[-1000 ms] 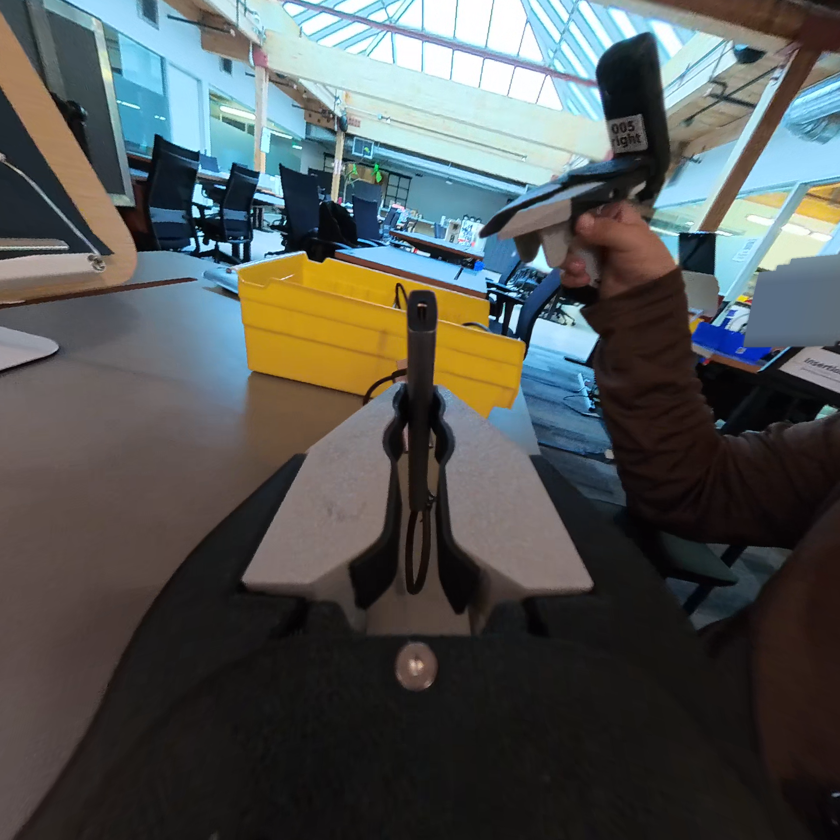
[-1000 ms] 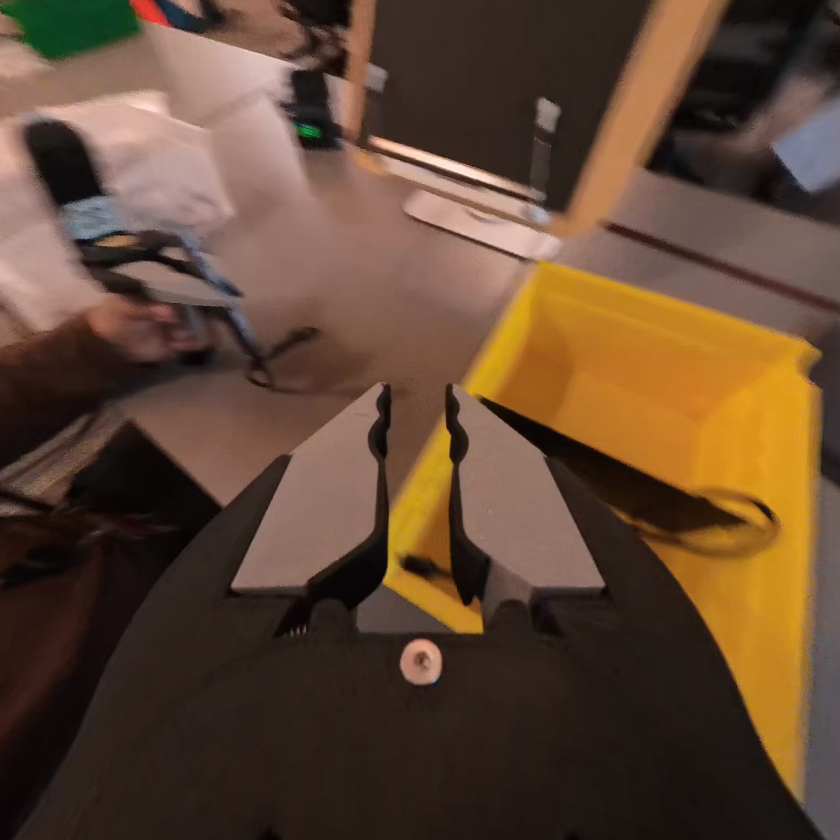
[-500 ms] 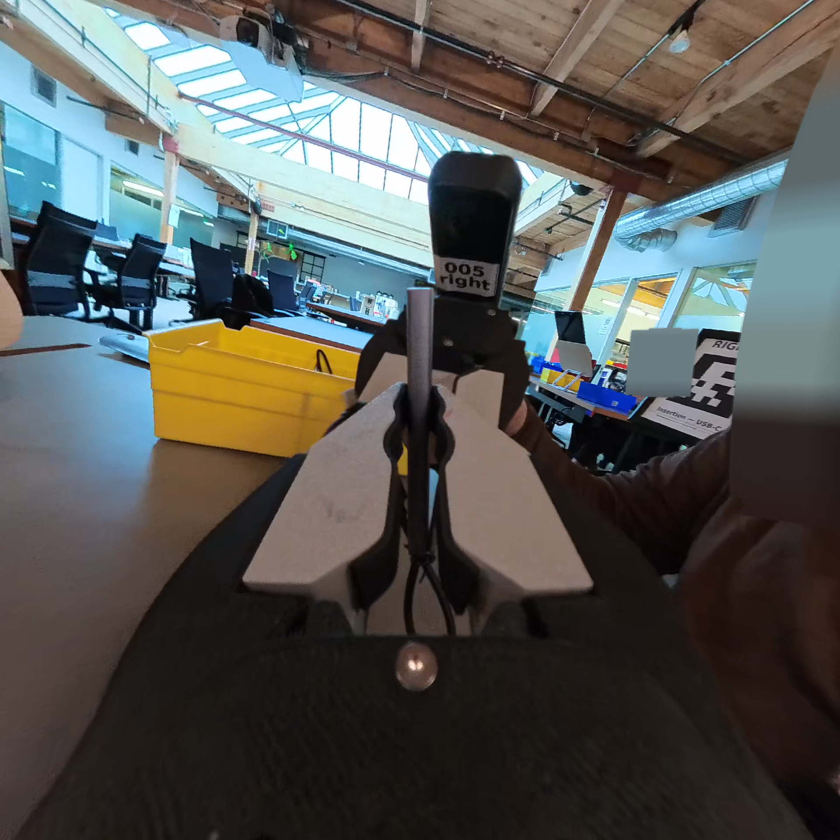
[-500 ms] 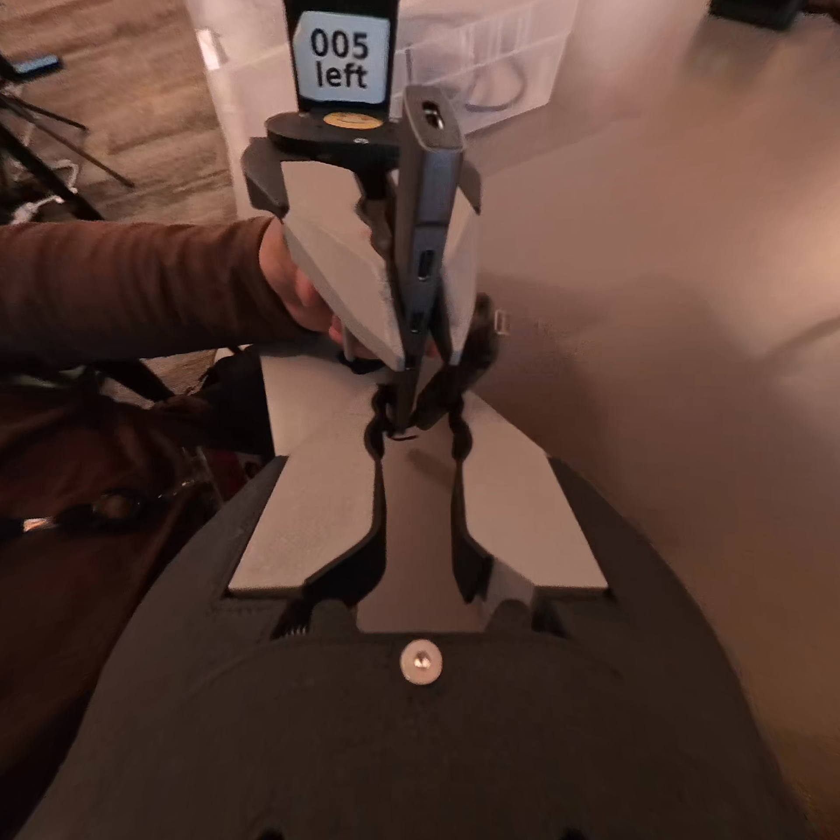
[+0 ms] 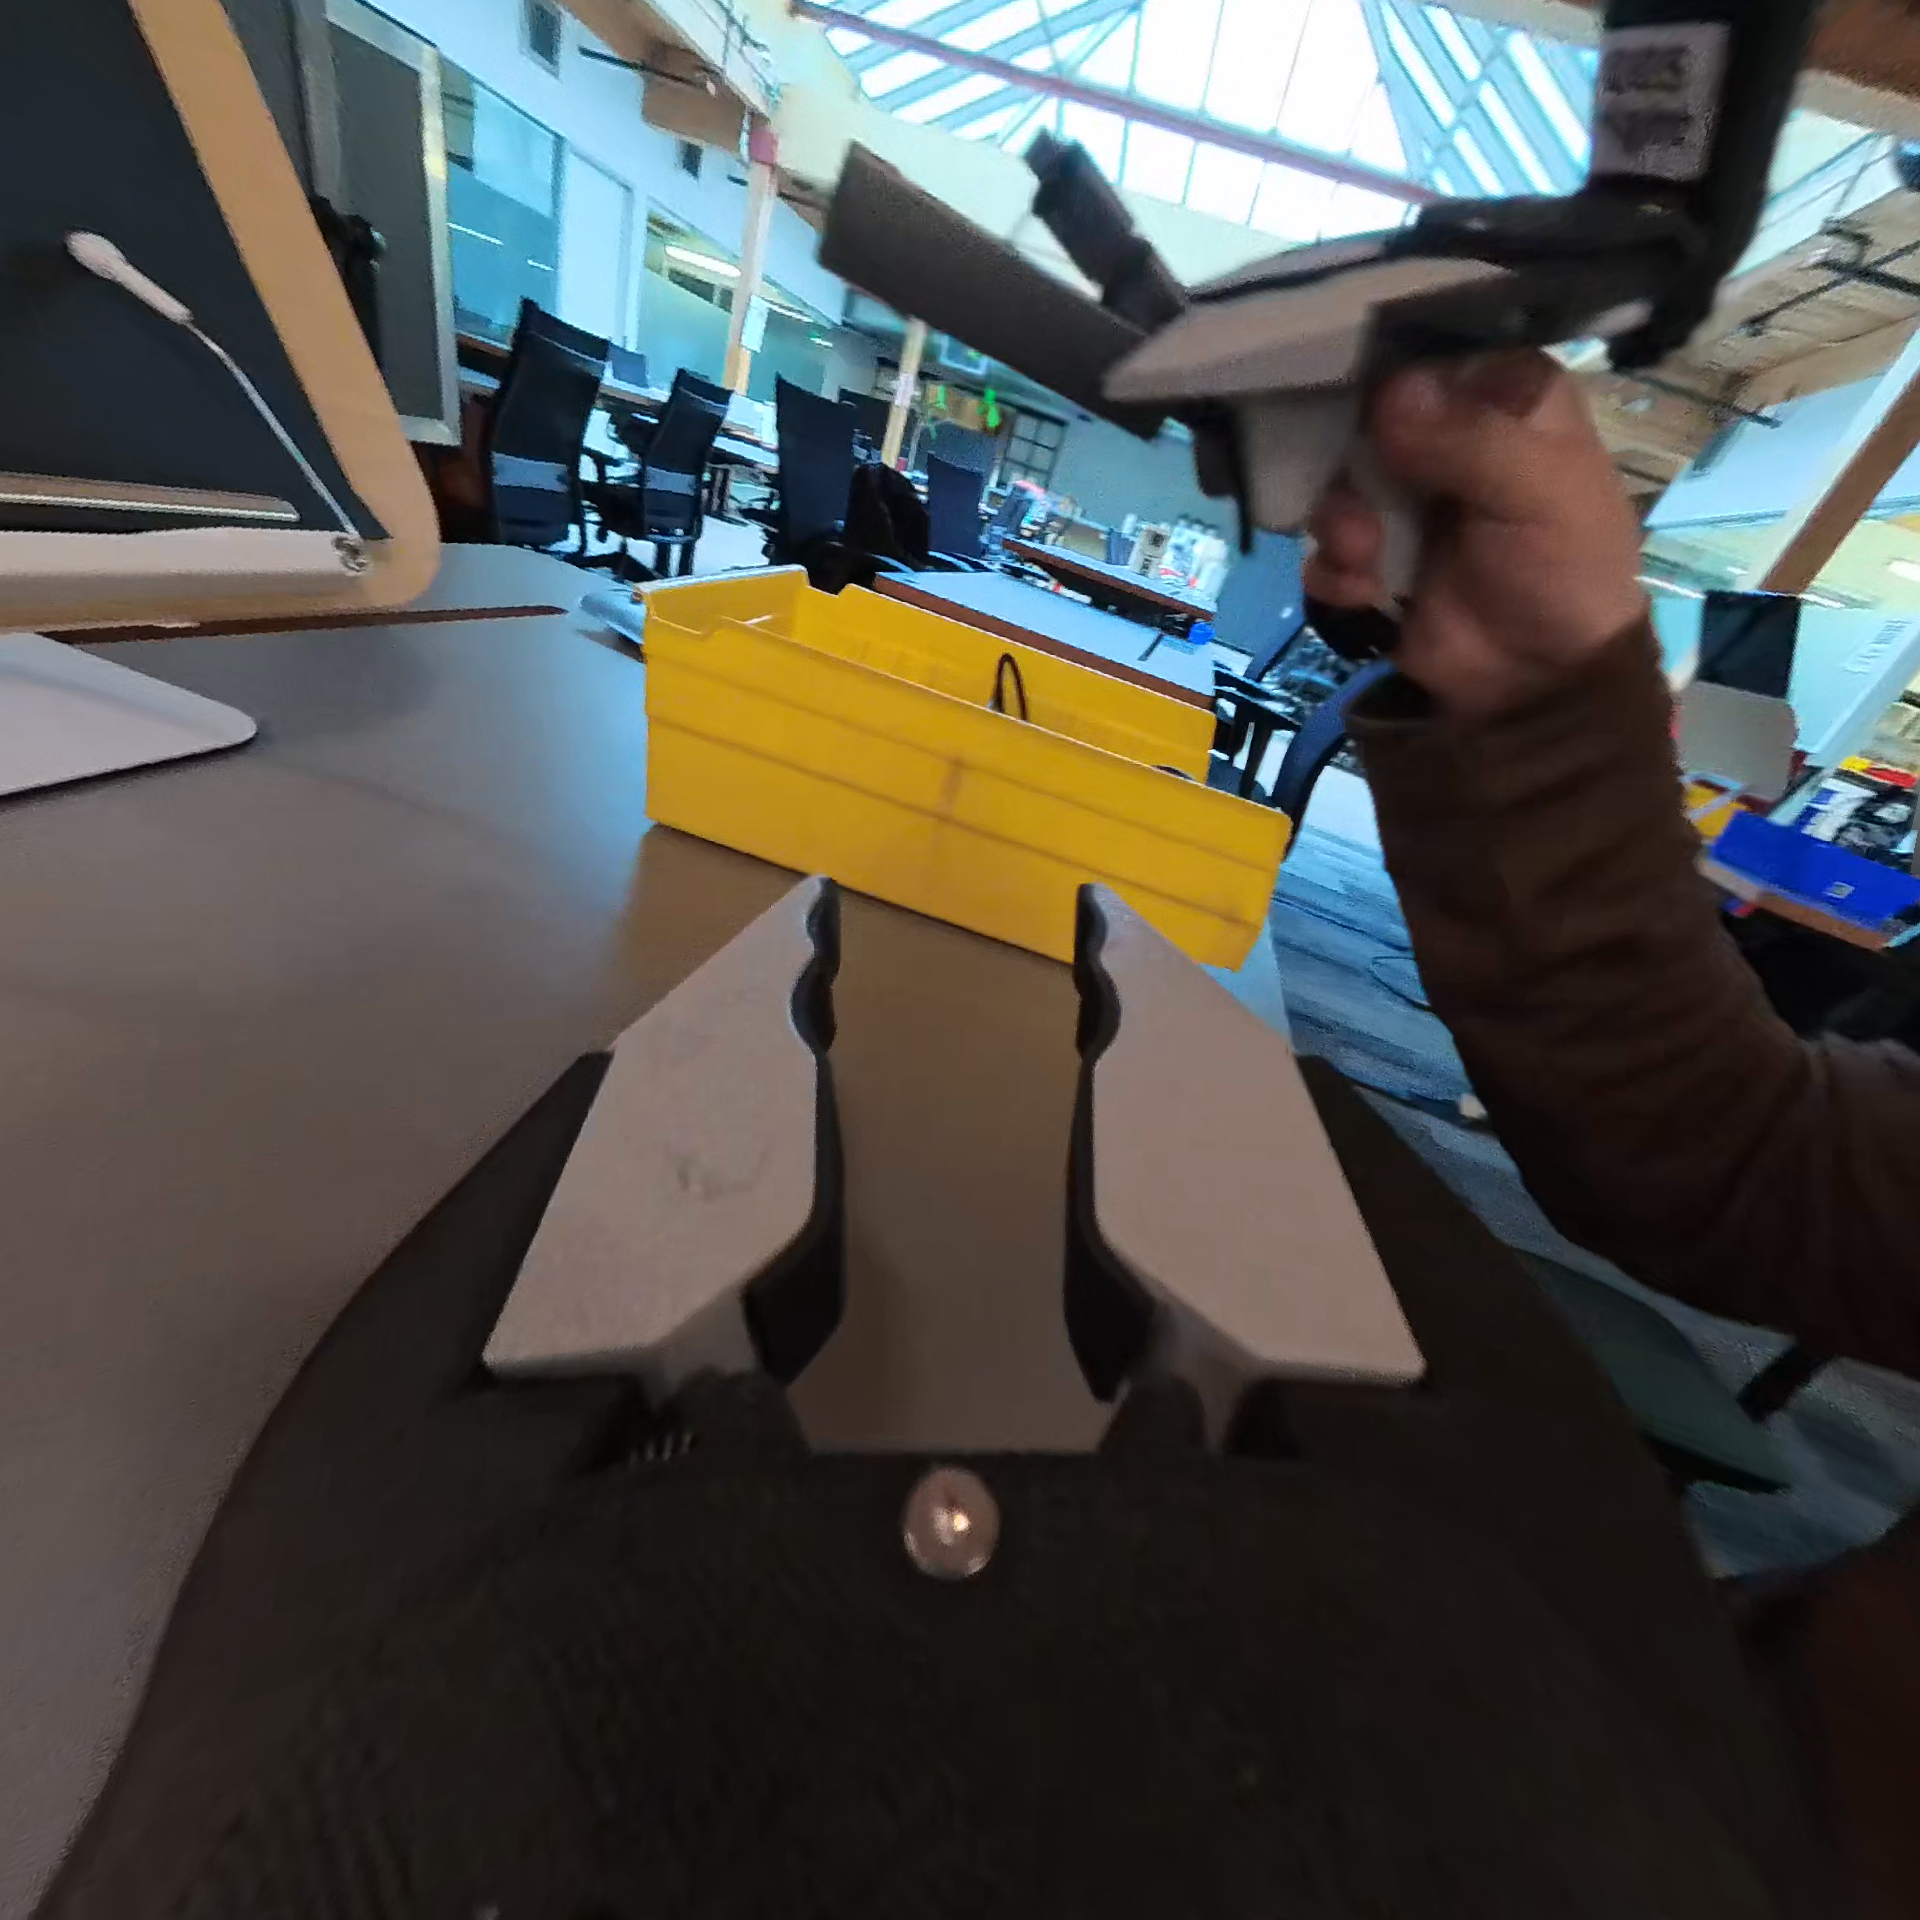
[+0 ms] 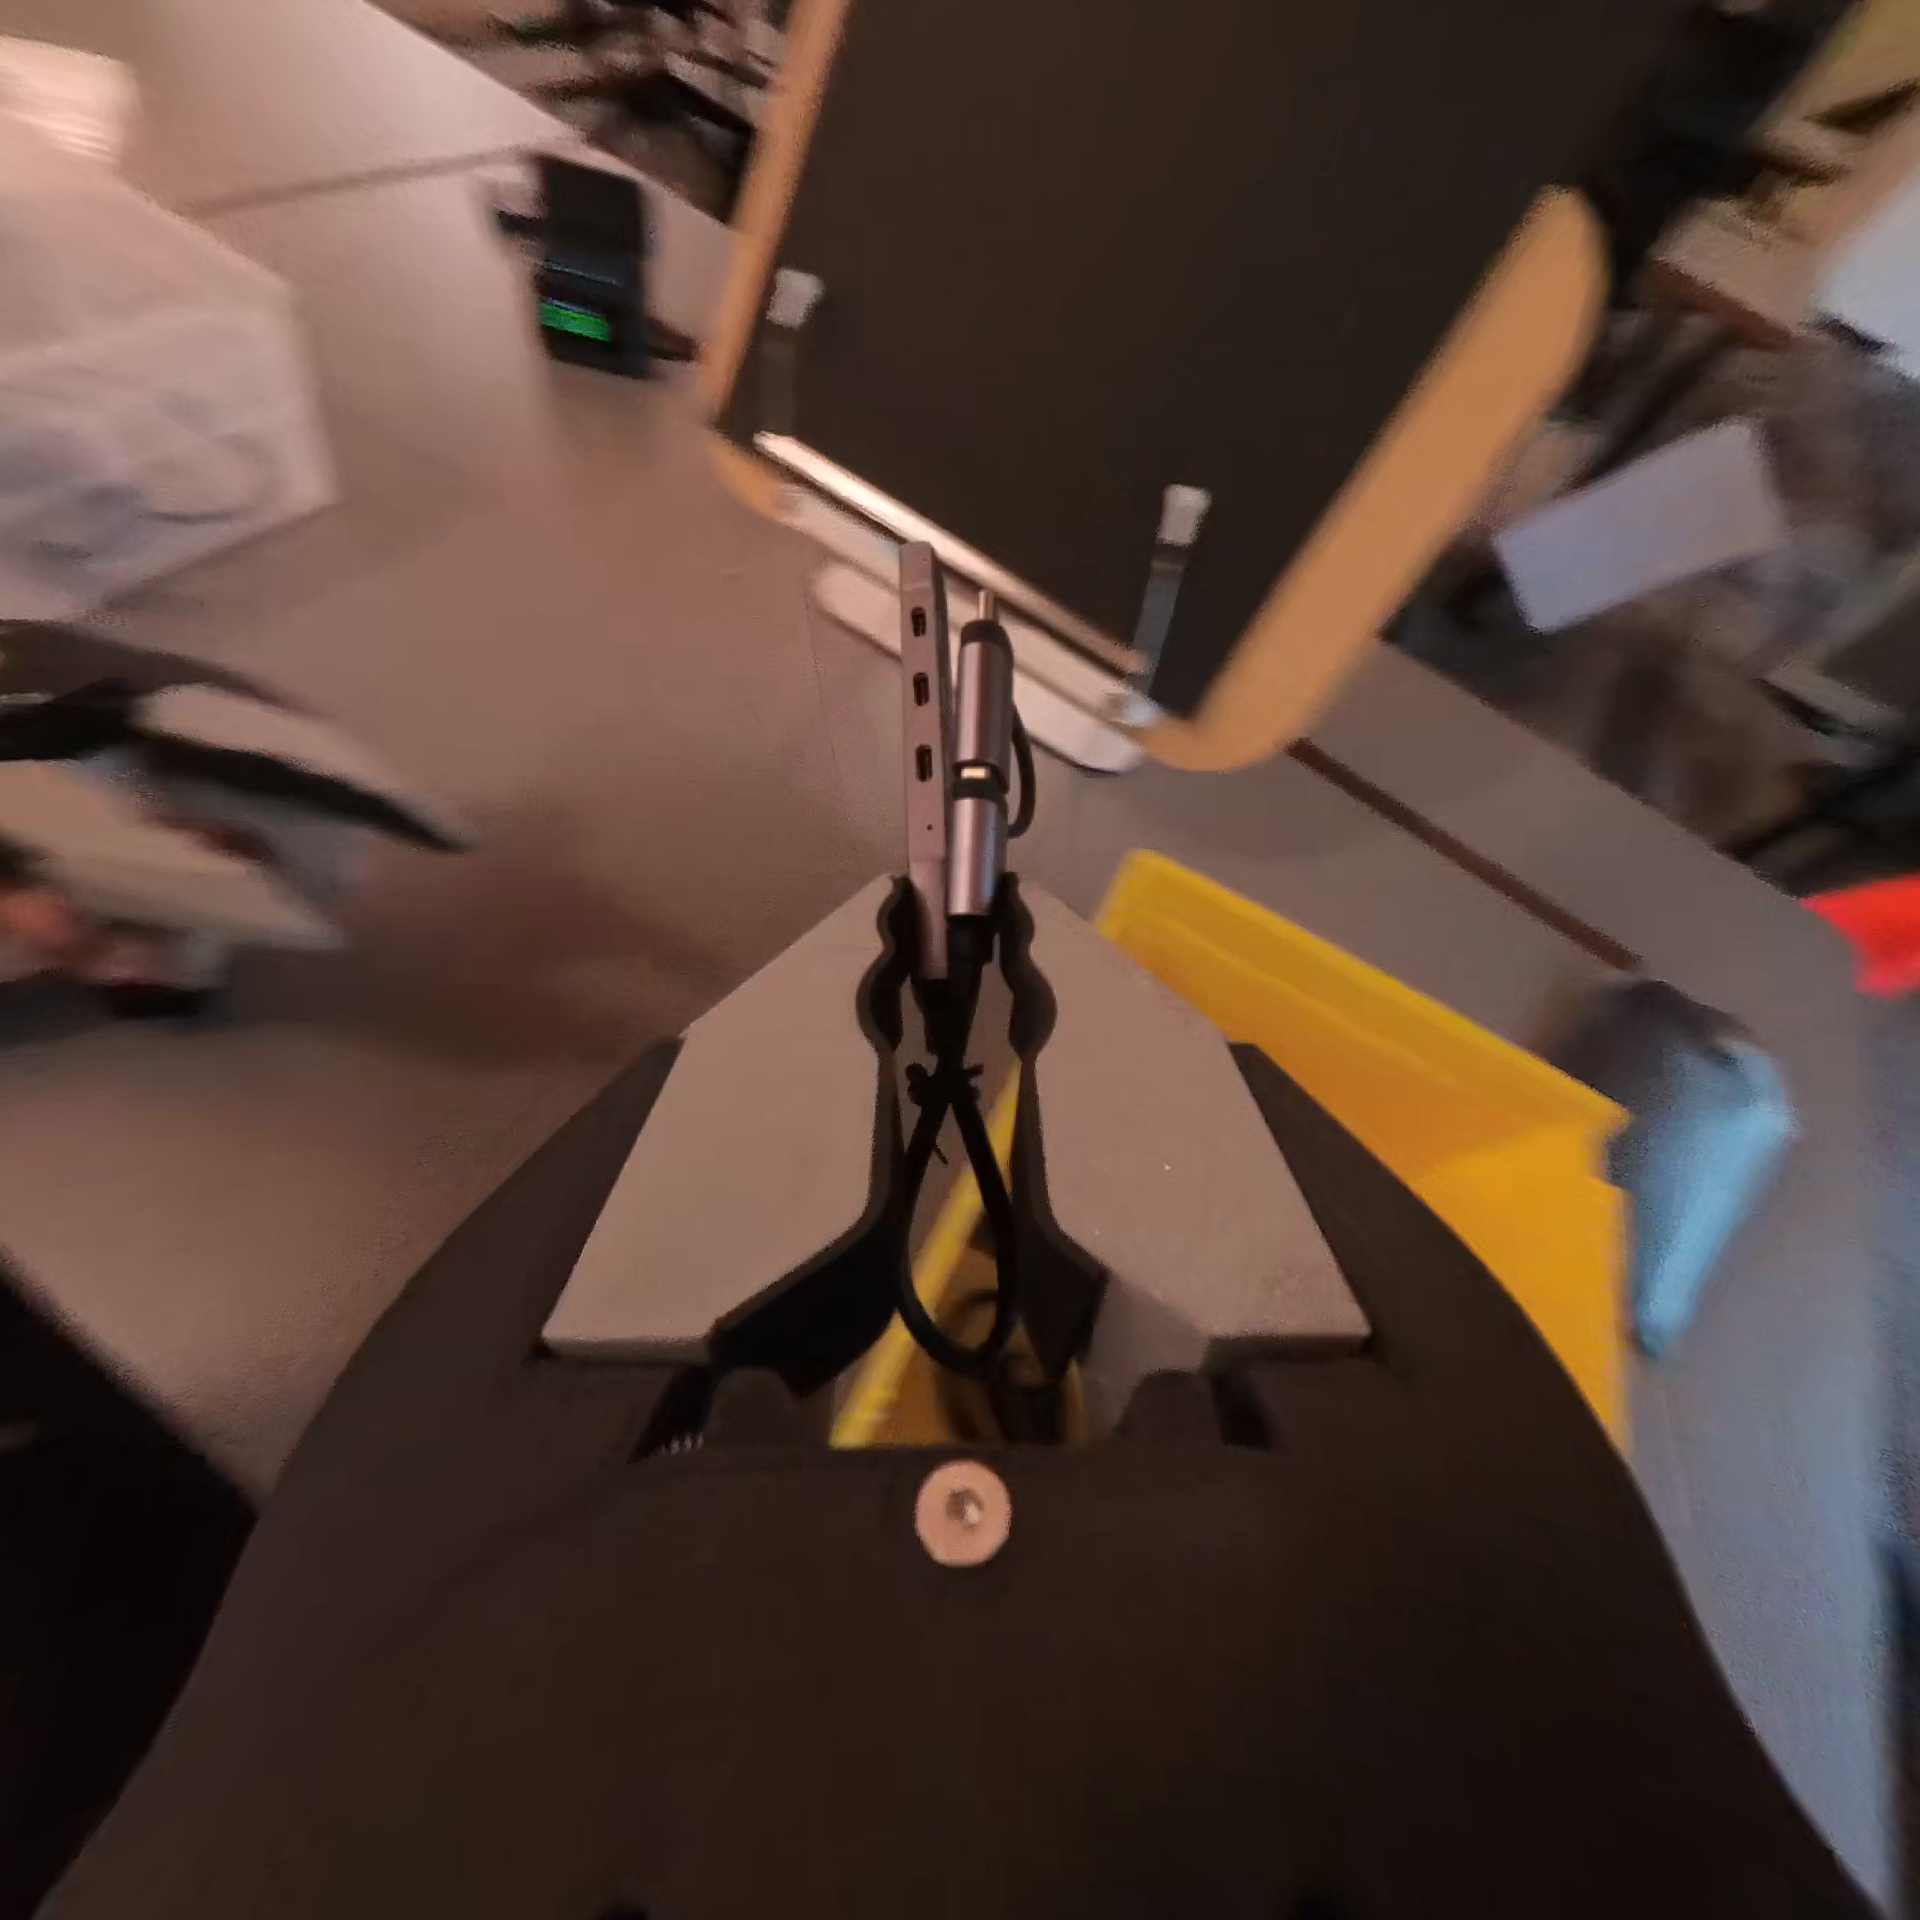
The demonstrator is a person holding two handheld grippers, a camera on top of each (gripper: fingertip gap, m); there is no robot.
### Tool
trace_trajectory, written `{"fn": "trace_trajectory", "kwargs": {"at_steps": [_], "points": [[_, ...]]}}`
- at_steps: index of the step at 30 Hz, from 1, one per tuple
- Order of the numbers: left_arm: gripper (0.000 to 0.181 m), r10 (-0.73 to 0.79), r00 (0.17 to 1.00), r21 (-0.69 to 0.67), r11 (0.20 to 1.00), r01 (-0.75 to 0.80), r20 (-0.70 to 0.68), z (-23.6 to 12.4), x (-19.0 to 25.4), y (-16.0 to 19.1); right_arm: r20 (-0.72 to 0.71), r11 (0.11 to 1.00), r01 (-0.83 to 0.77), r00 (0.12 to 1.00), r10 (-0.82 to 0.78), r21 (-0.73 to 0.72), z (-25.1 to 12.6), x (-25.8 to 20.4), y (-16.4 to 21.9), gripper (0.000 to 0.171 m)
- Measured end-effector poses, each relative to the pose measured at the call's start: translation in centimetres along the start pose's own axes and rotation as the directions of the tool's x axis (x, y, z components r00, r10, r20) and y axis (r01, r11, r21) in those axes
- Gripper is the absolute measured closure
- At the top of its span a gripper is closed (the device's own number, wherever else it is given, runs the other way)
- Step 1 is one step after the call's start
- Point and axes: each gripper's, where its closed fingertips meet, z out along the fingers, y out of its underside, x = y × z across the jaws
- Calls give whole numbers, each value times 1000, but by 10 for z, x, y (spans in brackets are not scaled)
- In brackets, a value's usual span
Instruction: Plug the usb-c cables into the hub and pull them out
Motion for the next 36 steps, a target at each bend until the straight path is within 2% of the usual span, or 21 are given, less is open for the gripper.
{"fn": "trace_trajectory", "kwargs": {"at_steps": [3,6,9,11,16,20,24,28,33,34,36], "points": [[144,-6,1000,-20,1000,6,-17,0,3,3,-134,991,-22,991,4,-135,8,69,15,158],[148,6,1000,-19,1000,-6,-10,-1,3,3,-184,939,-98,982,38,-330,33,118,60,156],[150,20,1000,-28,999,-19,16,-1,-2,5,-224,835,-216,968,115,-505,56,138,115,156],[149,8,1000,-29,1000,-8,10,-1,-2,6,-256,793,-259,957,134,-551,61,136,129,148],[149,-22,1000,-33,999,23,6,0,-4,6,-208,922,-76,978,-5,-379,56,93,64,151],[150,-16,1000,-46,999,16,-2,2,-2,8,-108,948,46,991,-84,-315,57,39,29,142],[150,-23,1000,-44,999,22,-4,1,-2,7,113,982,88,991,-69,-170,65,-44,-1,138],[149,-8,1000,-45,999,8,-3,2,-1,8,327,996,68,944,-43,-65,91,-122,-5,133],[133,7,999,-44,999,-6,31,2,0,8,387,1000,24,922,-20,-4,152,-154,16,130],[117,-30,997,-66,997,35,68,1,-4,13,406,1000,-5,914,-6,28,160,-156,18,128],[104,-167,984,-89,981,171,56,-3,-1,21,488,997,-60,872,25,56,166,-162,26,114]]}}
